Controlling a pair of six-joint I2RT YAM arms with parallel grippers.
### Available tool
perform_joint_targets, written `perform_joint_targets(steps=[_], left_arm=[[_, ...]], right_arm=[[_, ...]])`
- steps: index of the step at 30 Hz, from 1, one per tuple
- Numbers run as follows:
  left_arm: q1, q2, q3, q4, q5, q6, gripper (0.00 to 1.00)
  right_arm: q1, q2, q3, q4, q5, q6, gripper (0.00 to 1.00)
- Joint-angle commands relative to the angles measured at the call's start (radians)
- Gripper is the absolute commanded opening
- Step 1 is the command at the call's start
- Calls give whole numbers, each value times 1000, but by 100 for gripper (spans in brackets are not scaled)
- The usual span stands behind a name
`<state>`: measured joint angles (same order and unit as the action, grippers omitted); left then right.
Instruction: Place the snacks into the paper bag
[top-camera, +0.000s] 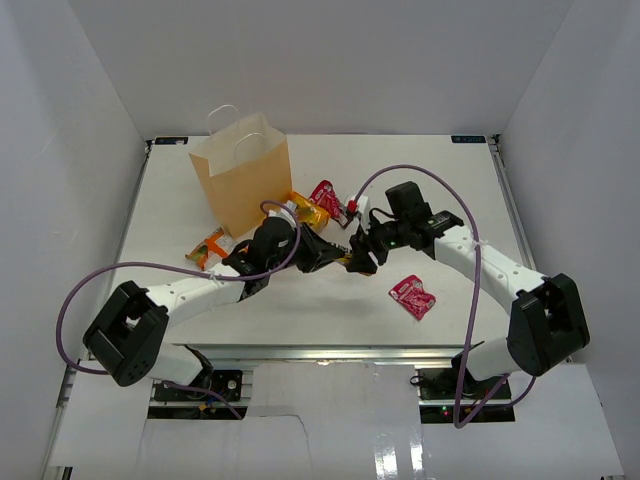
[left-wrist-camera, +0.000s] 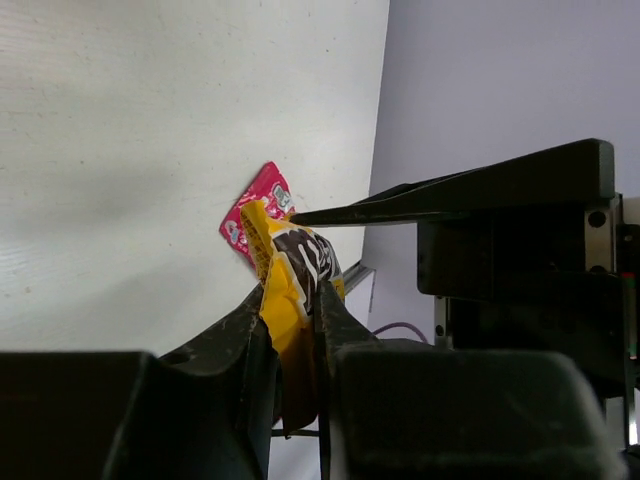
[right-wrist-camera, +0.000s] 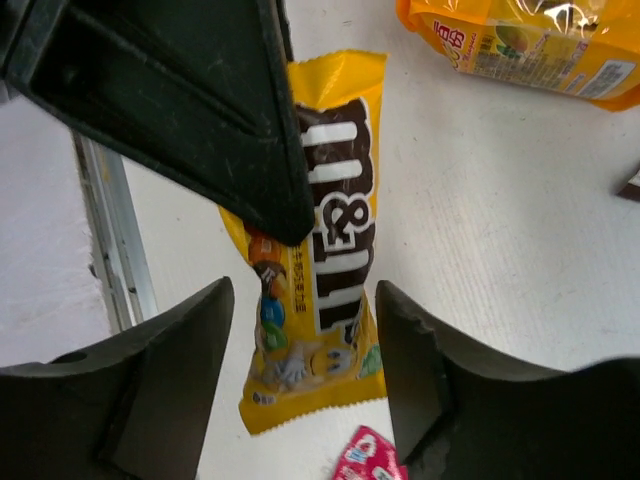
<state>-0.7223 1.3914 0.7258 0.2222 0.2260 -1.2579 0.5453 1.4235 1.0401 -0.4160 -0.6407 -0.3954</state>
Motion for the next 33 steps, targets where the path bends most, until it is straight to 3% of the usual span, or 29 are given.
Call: perform_joint_targets(steps=[1,2,4,5,9,12,19,27,33], left_arm=[[-2,-77,3,-18,-59,63,19],[0,-86,14,-46,-74,112,18],[6,-112,82,-250,-143,225,17],[7,-121,108,-251,-167,270,17],[30,-161,262,-536,-325,493,17],[67,-198,398,-641,-416,613,17],[202,-204,724,-652,-449,1016,18],[368,-25,1049,-661,-410,1126,18],[448,80,1084,-656,-398,1137,18]], right_arm=[[5,-50,54,-9,-43,-63,67],[5,-55,58,-21,-39,-72,71],[-2,-80,84,-50,-25,-114,78],[-7,-87,95,-64,-24,-131,79],[-60,-110,156,-124,-43,-178,82],[-105,-124,144,-132,-57,-192,82],[-142,-144,28,-119,-77,-188,82],[-146,-158,-21,-115,-57,-189,82],[-157,-182,-48,-115,-42,-186,82]])
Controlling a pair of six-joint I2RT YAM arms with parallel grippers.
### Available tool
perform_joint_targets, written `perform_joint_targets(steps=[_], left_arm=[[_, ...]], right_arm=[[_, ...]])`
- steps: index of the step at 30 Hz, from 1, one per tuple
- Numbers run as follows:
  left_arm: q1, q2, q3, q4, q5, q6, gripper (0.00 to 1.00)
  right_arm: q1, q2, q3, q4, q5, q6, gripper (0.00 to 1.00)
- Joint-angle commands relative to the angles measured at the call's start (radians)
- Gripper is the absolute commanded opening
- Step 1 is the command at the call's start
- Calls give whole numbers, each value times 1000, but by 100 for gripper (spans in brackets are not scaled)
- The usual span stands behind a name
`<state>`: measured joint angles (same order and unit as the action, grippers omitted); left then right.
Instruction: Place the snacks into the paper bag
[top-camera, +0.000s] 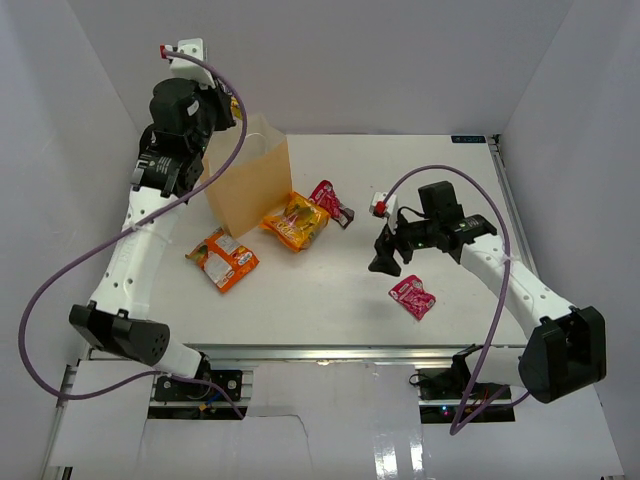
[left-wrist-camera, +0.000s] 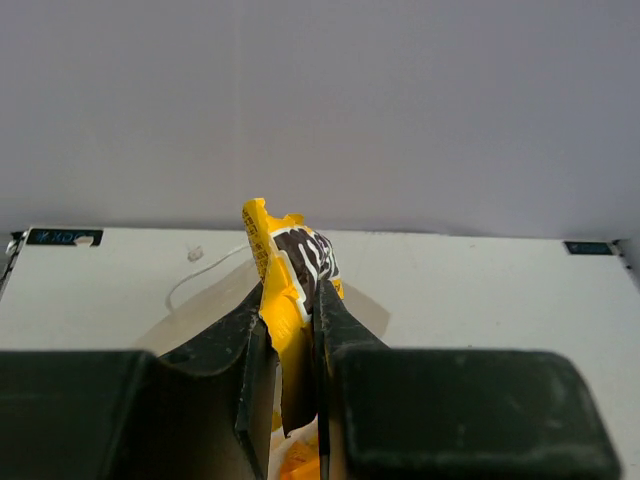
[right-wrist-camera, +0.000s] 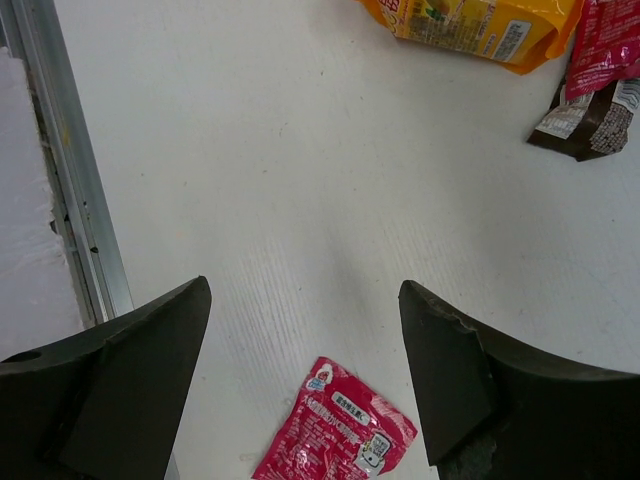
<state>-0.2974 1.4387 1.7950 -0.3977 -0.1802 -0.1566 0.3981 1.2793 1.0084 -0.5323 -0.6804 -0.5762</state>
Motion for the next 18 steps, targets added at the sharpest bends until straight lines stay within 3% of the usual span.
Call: perform_joint_targets(steps=[1,5,9,10,11,13,14,18], left_arm=[[29,38,7,-36,15,35,18],[38,45,-49,-20,-2,52,19],[55,42,-108,-10,16,49,29],[57,40,-118,-13,27,48,34],[57,39,-120,-13,33,43,47],[57,28,-123,-15,45,31,60],[57,23,-118,-16,47,28,72],[57,-4,-83,-32,33,22,86]], right_arm=[[-13,-43,-19,2,1,-7,82],[-31,-58,-43,0,-1,-7,82],[-38,-64,-57,-3,-1,-10,82],[-38,-63,-59,-5,1,-11,82],[-39,-63,-62,-9,2,-13,82],[-39,-57,-56,-41,16,-37,82],[-39,-43,-51,-57,24,-45,82],[-21,23,-10,-149,201,-47,82]])
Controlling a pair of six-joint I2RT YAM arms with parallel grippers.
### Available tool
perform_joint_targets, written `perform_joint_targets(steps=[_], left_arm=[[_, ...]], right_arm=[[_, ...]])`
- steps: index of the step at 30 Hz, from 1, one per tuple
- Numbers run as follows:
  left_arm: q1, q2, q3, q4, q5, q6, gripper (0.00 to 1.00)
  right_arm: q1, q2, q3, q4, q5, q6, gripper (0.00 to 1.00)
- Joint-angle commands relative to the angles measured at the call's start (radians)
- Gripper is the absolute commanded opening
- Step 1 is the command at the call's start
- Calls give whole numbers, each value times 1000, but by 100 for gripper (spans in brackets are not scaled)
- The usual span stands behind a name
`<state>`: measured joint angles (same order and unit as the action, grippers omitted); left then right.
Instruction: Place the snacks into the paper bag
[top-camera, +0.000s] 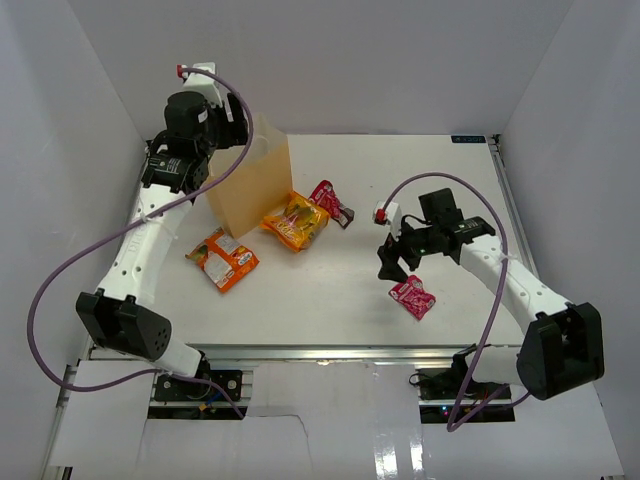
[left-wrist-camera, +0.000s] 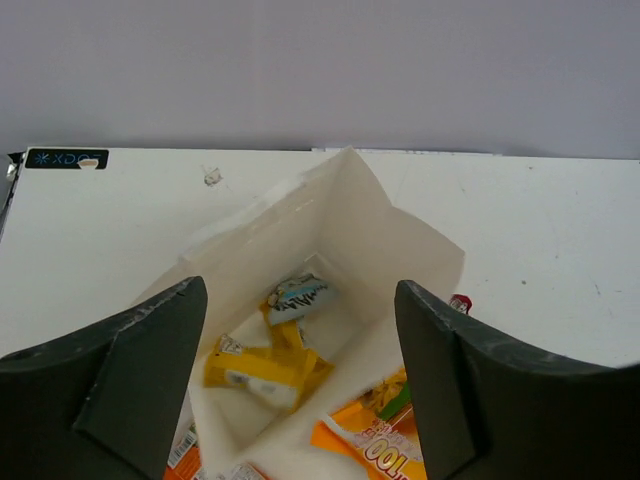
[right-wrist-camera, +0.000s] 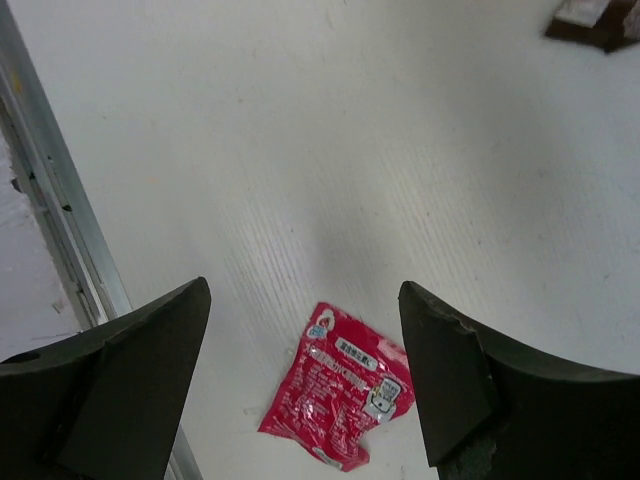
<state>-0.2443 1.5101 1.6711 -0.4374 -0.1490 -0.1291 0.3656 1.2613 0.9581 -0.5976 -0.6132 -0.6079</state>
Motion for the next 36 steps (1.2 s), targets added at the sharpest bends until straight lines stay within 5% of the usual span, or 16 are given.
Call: perform_joint_targets(steps=[1,6,12,22,25,30,36], left_arm=[[4,-93,51,-4,-4,-15,87],[4,-212,29,-20,11,-90,98],[4,-465,-190,-18,235,-289,98],[4,-734,-623,41,498,-565,98],[4,-743,-729,127,603,-677,98],[-12,-706,-893,276,741,-843,98],[-208,-596,-941,382,660,-894,98]], right_arm=[[21,55,41,-94,192,9,81],[78,84,-25,-105,508,71,81],[96,82,-104,-148,679,82,89],[67,186,-156,-99,670,76,86],[44,219,-156,-96,623,45,79],[10,214,-153,-111,480,-6,54],[-24,176,-160,-111,403,-50,21]])
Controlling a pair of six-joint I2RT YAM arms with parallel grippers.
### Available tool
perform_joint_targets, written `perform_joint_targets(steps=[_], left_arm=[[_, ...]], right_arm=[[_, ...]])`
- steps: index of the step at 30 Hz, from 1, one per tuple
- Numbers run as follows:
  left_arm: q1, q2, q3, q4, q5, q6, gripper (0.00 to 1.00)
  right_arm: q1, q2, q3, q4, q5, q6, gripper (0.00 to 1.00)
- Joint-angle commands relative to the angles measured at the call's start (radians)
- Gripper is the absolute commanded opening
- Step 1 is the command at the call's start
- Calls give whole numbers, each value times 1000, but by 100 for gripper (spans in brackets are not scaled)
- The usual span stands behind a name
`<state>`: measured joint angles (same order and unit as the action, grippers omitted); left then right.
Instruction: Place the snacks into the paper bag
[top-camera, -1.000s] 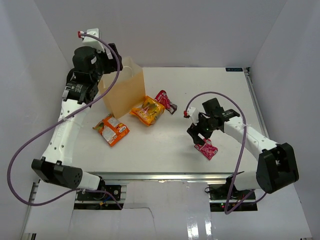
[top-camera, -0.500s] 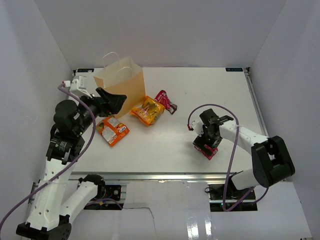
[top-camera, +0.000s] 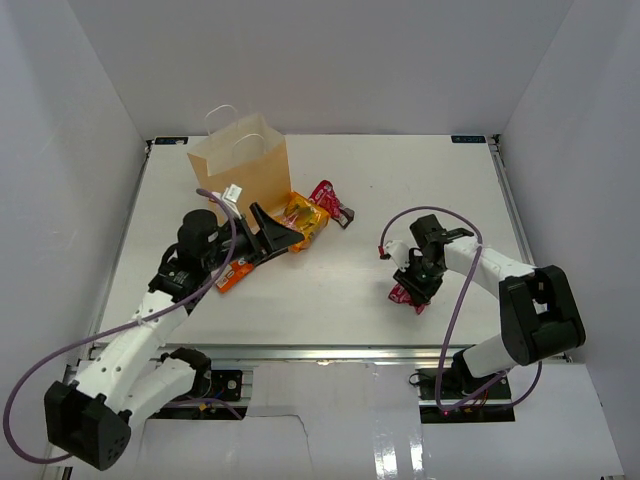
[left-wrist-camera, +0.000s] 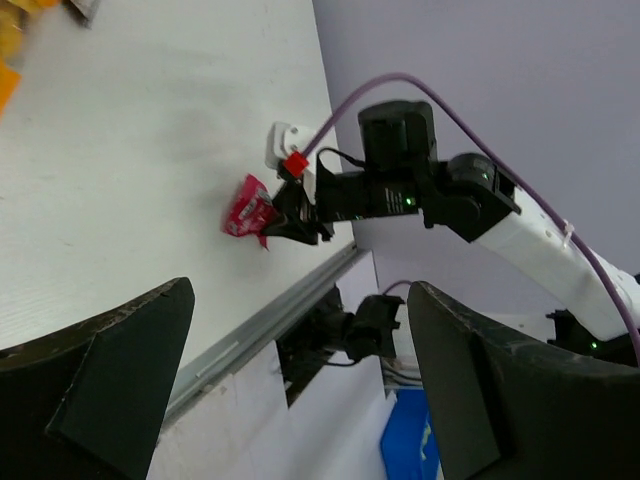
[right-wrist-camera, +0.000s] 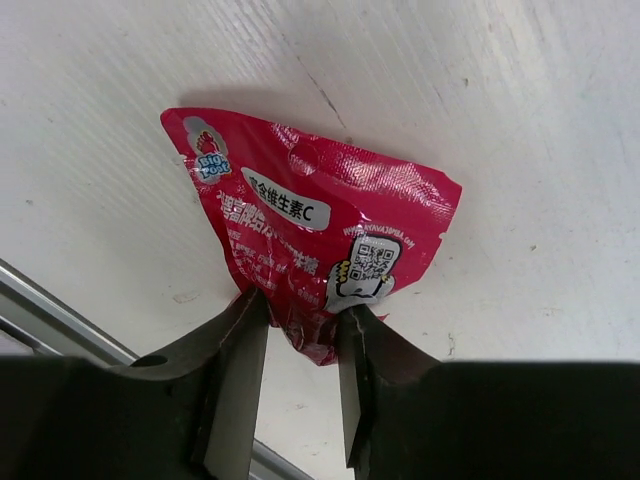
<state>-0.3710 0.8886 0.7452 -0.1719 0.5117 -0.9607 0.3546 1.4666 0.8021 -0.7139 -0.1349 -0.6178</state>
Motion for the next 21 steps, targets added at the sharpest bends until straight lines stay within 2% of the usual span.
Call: perform_joint_targets(steps=[1,2,4,8,13,19,21], left_arm=[[-112,47,-21,133,-31,-72,98],[-162,93,-27,149,-42,-93,98],[-207,143,-47,218,-62,-119,98],[-319,292,-43,313,-99,-162,98],[-400,530,92,318,-67,-103,98],[-448,657,221,316,-44,-64,98],[-454,684,246,316,-39,-55,95]], right_arm=[[-17,-38,-1,4,-87,-45,19],[-20,-49,5,5,-112,-51,13],[-25,-84,15,2,-141,-56,8],[-29,-149,68,-1,-267,-62,8],[-29,-184,146,-7,-413,-57,8],[-29,-193,190,-15,-568,-53,9],[-29,-195,192,-12,-601,-53,9]])
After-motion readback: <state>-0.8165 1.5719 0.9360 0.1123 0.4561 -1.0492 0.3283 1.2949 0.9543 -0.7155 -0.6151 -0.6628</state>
